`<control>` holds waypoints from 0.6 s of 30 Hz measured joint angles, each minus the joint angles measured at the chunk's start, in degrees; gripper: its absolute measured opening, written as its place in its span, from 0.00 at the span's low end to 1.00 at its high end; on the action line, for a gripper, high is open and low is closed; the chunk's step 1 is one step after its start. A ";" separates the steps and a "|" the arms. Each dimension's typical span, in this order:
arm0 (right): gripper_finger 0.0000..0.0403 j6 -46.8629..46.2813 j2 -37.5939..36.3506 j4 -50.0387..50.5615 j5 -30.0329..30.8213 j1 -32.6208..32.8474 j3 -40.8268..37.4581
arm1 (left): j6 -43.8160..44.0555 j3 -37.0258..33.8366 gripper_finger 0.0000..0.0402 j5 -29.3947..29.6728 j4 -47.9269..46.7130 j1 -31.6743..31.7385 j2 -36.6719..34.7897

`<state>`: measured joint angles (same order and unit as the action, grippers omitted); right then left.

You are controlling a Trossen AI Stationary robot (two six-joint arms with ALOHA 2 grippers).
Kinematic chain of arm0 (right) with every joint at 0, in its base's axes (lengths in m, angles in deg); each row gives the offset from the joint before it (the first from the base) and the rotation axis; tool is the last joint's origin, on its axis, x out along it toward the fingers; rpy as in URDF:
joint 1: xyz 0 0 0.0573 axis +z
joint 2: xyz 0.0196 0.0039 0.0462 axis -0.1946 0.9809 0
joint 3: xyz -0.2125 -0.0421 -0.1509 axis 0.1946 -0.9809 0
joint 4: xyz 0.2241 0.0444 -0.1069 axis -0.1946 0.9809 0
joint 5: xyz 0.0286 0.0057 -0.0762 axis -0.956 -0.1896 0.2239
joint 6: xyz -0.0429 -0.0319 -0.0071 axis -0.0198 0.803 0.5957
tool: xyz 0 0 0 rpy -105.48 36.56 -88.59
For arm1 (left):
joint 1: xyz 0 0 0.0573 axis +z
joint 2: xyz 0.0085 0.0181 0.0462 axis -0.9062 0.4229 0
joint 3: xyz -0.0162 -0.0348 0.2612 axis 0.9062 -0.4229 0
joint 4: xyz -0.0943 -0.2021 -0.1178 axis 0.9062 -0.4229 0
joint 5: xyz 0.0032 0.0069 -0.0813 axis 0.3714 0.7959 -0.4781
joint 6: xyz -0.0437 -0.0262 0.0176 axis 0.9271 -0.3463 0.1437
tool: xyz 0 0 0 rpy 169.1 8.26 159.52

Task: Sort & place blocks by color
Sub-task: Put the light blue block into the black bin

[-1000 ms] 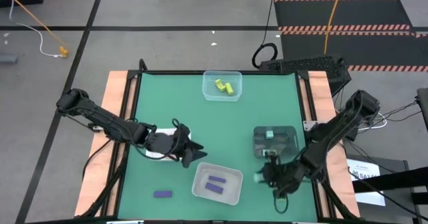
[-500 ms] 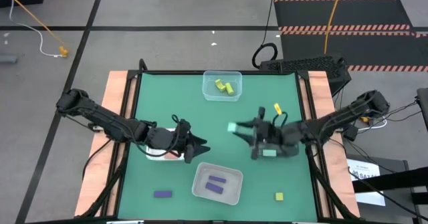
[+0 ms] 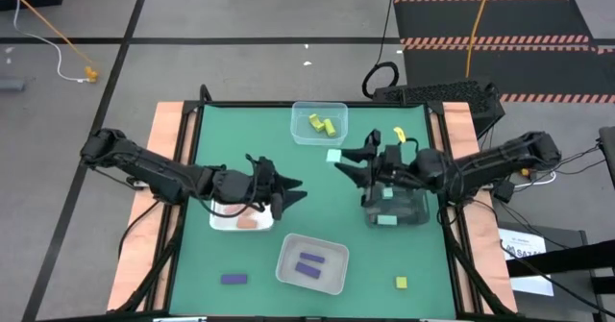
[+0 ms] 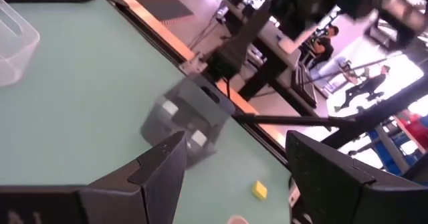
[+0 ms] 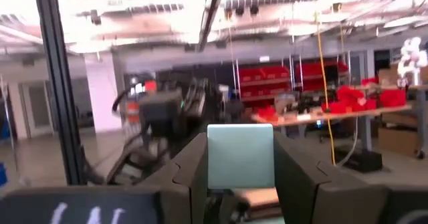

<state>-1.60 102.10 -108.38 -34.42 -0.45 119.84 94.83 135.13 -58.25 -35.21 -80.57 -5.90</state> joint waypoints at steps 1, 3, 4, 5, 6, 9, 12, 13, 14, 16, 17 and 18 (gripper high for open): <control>0.28 -0.22 -0.04 1.38 0.04 0.01 0.00 | -0.16 0.00 0.64 0.02 0.15 0.32 0.00; 0.28 -3.04 -0.63 5.95 0.04 0.18 0.00 | -0.01 0.00 0.64 -0.26 0.13 0.72 0.00; 0.28 -5.39 -1.08 9.49 0.04 0.20 0.00 | 0.41 0.00 0.64 -0.67 0.00 0.85 0.00; 0.28 -7.96 -1.54 13.23 0.02 0.20 0.00 | 0.92 0.00 0.64 -1.35 -0.03 0.91 0.00; 0.28 -10.40 -2.18 17.70 0.04 0.20 0.00 | 1.35 0.00 0.64 -1.87 -0.05 0.91 0.00; 0.28 -17.87 -4.47 32.76 -0.01 0.23 0.00 | 2.88 0.00 0.64 -4.49 -0.18 0.55 0.00; 0.28 -27.61 -6.97 48.87 -1.15 0.33 0.00 | 5.59 0.00 0.64 -8.82 -0.46 -0.65 0.00; 0.28 -30.83 -7.72 53.80 -2.43 0.45 0.00 | 6.62 0.00 0.64 -10.81 -0.55 -1.16 0.00; 0.28 -33.90 -8.34 58.86 -3.79 0.61 0.00 | 7.74 0.00 0.64 -12.85 -0.80 -1.78 0.00; 0.28 -39.59 -9.53 67.89 -7.05 1.21 0.00 | 10.56 0.00 0.64 -16.36 -1.65 -3.20 0.00; 0.28 -42.20 -10.02 71.85 -8.53 1.70 0.00 | 12.04 0.00 0.64 -17.80 -2.37 -3.97 0.00; 0.29 -44.61 -10.43 75.80 -10.55 2.24 0.00 | 13.65 0.00 0.64 -18.82 -3.16 -4.87 0.00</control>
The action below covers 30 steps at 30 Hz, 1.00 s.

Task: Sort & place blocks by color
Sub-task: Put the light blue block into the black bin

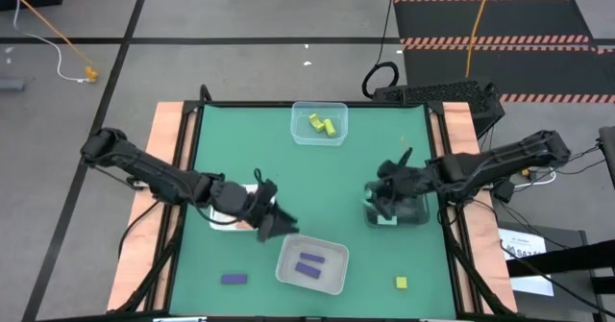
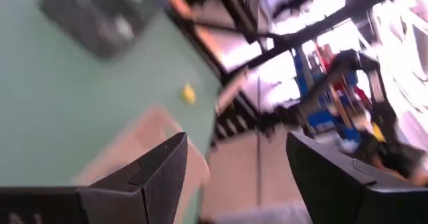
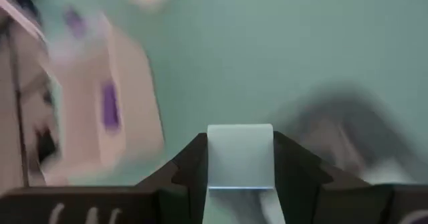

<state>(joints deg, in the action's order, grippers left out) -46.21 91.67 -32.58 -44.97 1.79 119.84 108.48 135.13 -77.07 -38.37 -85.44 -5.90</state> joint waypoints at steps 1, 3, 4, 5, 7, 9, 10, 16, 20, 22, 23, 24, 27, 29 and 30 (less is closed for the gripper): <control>0.29 -2.03 -0.31 3.52 -1.70 0.66 0.00 | 1.59 0.00 0.64 -1.03 -0.87 -0.94 0.00; 0.29 -5.42 -0.87 9.86 -4.71 2.09 0.00 | 4.73 0.00 0.64 -2.79 -3.10 -3.20 0.00; 0.29 -6.85 -1.02 12.55 -5.89 2.90 0.00 | 6.14 0.00 0.64 -3.65 -4.44 -4.50 0.00; 0.29 -8.04 -1.06 14.89 -6.75 3.75 0.00 | 7.43 0.00 0.64 -4.41 -6.14 -5.87 0.00; 0.29 -9.79 -0.97 18.78 -8.02 5.38 0.00 | 9.51 0.00 0.64 -5.55 -10.18 -8.88 0.00; 0.30 -10.98 -0.95 21.89 -9.15 6.82 0.00 | 9.89 0.00 0.64 -5.94 -13.96 -12.39 0.00; 0.30 -11.14 -0.85 22.87 -9.07 7.38 0.00 | 9.92 0.00 0.64 -6.03 -15.45 -14.13 0.00; 0.33 -11.10 -0.78 25.08 -8.92 8.50 0.00 | 9.85 0.00 0.64 -6.12 -24.92 -22.33 0.00; 0.38 -11.15 -0.67 25.04 -7.11 8.49 0.00 | 8.77 0.00 0.64 -6.10 -31.91 -25.45 0.00; 0.42 -11.14 -0.58 25.04 -5.84 8.47 -0.02 | 7.37 0.00 0.64 -6.10 -34.14 -26.57 0.00; 0.44 -11.15 -0.58 24.94 -5.64 8.46 -0.02 | 6.58 0.00 0.64 -6.10 -34.95 -26.94 0.00; 0.46 -11.15 -0.56 24.80 -5.61 8.45 -0.02 | 5.64 0.00 0.64 -6.09 -35.60 -27.17 0.00; 0.51 -11.08 -0.12 24.45 -4.71 8.45 -0.02 | 3.05 0.00 0.64 -5.97 -37.04 -27.82 0.00; 0.54 -11.14 0.28 24.50 -3.62 8.46 -0.02 | 1.04 0.00 0.64 -5.49 -37.15 -28.16 0.69; 0.56 -11.24 0.47 24.47 -2.92 8.47 -0.02 | 0.12 0.00 0.63 -5.47 -37.17 -28.25 1.40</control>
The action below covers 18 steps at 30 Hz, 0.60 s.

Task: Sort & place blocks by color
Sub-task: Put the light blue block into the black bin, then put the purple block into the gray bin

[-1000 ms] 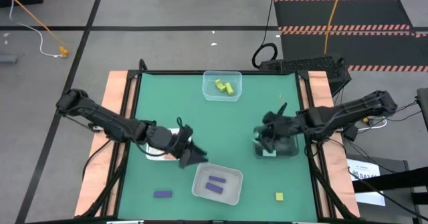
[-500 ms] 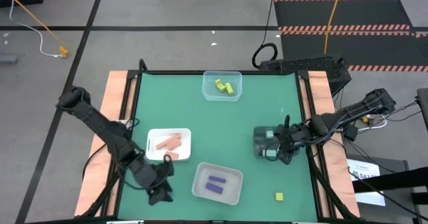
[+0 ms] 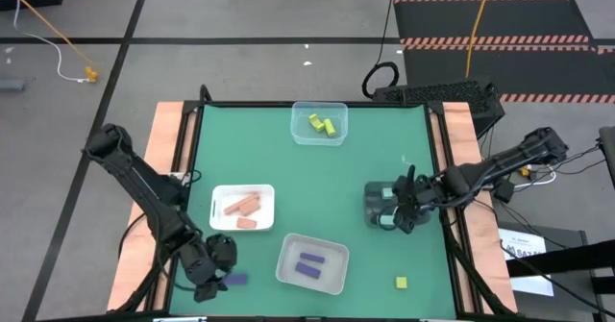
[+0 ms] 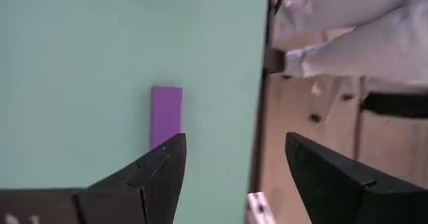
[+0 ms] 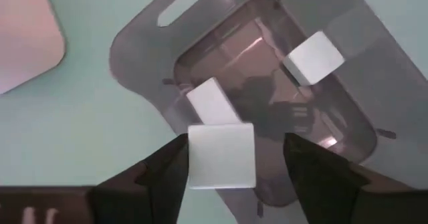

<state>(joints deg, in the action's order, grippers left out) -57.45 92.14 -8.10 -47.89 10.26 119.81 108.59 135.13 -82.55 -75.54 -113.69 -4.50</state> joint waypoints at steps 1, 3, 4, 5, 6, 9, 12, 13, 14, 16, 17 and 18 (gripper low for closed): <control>0.57 -0.27 0.28 0.00 0.40 -0.01 0.00 | -0.87 0.00 0.64 0.03 0.00 -0.31 0.92; 0.60 -1.06 0.87 0.02 0.43 -0.02 0.00 | -2.48 0.00 0.63 0.08 0.26 -0.89 2.95; 0.62 -1.16 1.11 0.02 0.43 -0.02 0.00 | -3.24 0.00 0.63 0.04 0.88 -1.03 4.12; 0.63 -1.18 1.34 0.00 0.40 -0.02 0.00 | -3.93 0.00 0.63 0.07 1.42 -1.24 5.35; 0.65 -1.20 1.52 0.02 0.30 0.00 0.00 | -4.66 0.00 0.63 0.06 1.43 -1.42 6.42; 0.69 -1.20 1.91 0.00 0.30 -0.01 0.00 | -6.39 0.00 0.63 0.94 0.42 -1.80 9.22; 0.72 -1.19 1.94 -0.12 0.30 -0.13 0.00 | -6.71 -0.04 0.63 2.47 -1.05 -1.79 12.17; 0.72 -1.18 1.96 -0.20 0.30 -0.13 0.00 | -6.41 -0.04 0.63 2.90 -0.74 -1.72 13.09; 0.73 -1.18 1.96 -0.20 0.30 -0.13 0.00 | -5.78 -0.02 0.63 3.15 -0.48 -1.67 14.03; 0.74 -1.18 1.96 -0.19 0.28 -0.13 0.00 | -4.51 -0.02 0.63 3.43 -0.44 -1.62 15.92; 0.74 -1.18 1.96 -0.22 0.27 -0.13 0.00 | -3.86 -0.02 0.63 3.45 -0.21 -1.62 16.83; 0.74 -1.18 1.96 -0.22 0.28 -0.13 0.00 | -3.12 -0.02 0.63 3.44 0.00 -1.62 17.69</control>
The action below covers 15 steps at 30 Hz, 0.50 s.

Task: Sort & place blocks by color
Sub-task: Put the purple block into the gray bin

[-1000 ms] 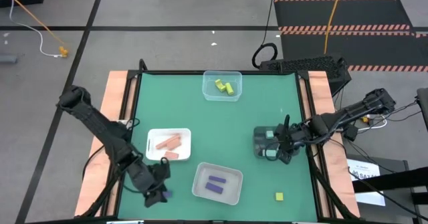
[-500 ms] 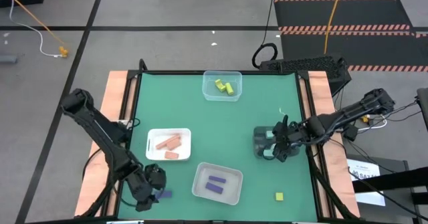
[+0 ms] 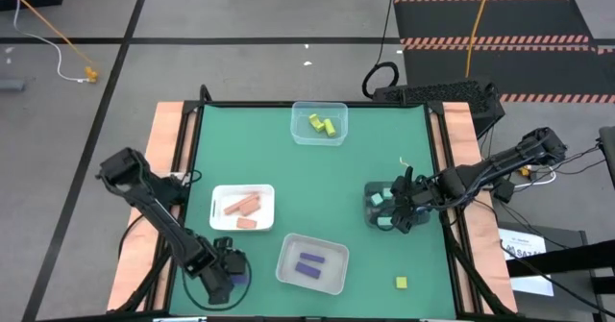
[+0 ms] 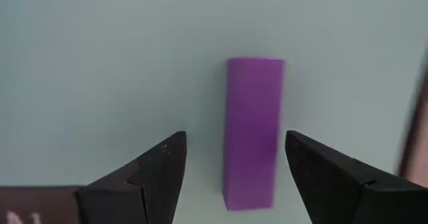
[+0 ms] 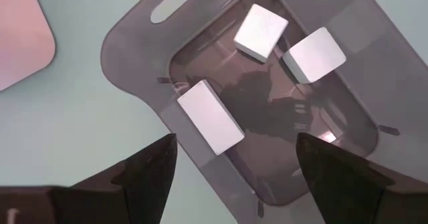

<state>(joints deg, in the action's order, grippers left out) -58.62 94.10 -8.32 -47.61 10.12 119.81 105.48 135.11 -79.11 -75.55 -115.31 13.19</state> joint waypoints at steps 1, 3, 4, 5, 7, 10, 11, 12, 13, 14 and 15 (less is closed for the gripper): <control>0.74 0.03 0.00 -0.01 0.00 0.00 0.00 | 0.74 0.01 0.63 0.12 -0.04 0.00 0.81; 0.74 0.31 0.00 0.00 0.00 0.00 0.00 | 2.51 0.28 0.63 0.35 -0.10 0.00 1.85; 0.74 0.33 0.00 -0.02 0.00 0.00 -0.02 | 3.42 0.37 0.63 0.53 -0.23 0.00 2.36; 0.74 0.31 0.00 -0.02 0.00 0.00 -0.02 | 4.30 0.36 0.63 0.57 -0.31 0.00 2.82; 0.74 0.20 0.00 -0.07 0.00 0.00 -0.02 | 5.69 0.38 0.63 0.64 -0.64 0.04 3.14; 0.74 0.20 0.00 -0.22 0.00 0.00 -0.04 | 7.00 0.31 0.56 0.83 -1.08 0.31 3.20; 0.74 0.20 0.00 -0.22 0.00 0.00 -0.04 | 7.52 0.30 0.52 0.83 -1.24 0.46 3.21; 0.74 0.20 0.00 -0.22 0.00 0.00 -0.04 | 7.94 0.24 0.47 0.79 -1.38 0.50 3.23; 0.74 0.20 0.00 -0.22 0.00 0.00 -0.04 | 8.32 0.22 0.41 0.77 -1.59 0.55 3.25; 0.74 0.18 0.00 -0.22 0.00 0.00 -0.04 | 8.45 0.18 0.35 0.79 -1.79 0.65 3.27; 0.74 0.06 0.00 -0.22 0.00 0.00 -0.04 | 8.53 0.21 0.29 0.68 -1.68 0.84 3.25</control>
<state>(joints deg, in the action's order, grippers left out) -58.56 94.10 -8.54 -47.61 10.12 119.77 114.01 135.32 -78.43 -77.23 -114.47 16.44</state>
